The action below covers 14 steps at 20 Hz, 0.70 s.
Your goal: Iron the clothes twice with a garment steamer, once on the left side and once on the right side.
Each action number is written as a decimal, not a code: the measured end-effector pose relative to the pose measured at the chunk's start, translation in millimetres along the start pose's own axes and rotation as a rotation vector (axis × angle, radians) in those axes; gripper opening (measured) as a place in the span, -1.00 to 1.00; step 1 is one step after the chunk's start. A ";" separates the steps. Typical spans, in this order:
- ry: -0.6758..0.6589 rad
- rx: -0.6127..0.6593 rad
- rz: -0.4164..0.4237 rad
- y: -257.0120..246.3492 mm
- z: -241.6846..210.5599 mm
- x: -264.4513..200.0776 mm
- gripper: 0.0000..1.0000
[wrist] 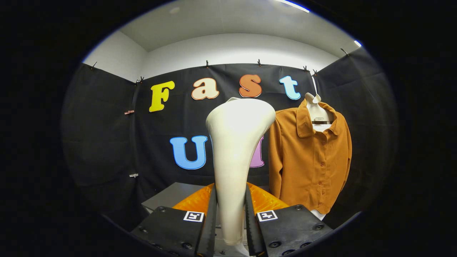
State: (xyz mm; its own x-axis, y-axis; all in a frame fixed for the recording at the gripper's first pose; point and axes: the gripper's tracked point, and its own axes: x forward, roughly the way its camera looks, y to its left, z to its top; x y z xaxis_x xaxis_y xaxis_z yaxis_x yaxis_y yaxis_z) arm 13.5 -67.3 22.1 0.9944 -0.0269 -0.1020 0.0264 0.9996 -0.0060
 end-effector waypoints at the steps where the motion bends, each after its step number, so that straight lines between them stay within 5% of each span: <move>1: 0.001 0.000 -0.001 -0.4 0.3 0.4 -0.22; 14: -0.012 -0.003 0.008 -4.6 4.6 5.8 -0.22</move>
State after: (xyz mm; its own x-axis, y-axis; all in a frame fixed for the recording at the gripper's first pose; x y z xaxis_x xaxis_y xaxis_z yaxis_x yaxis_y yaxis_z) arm 19.7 -72.1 26.1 0.9958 -0.0186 -0.0900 0.0179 0.9998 -0.0082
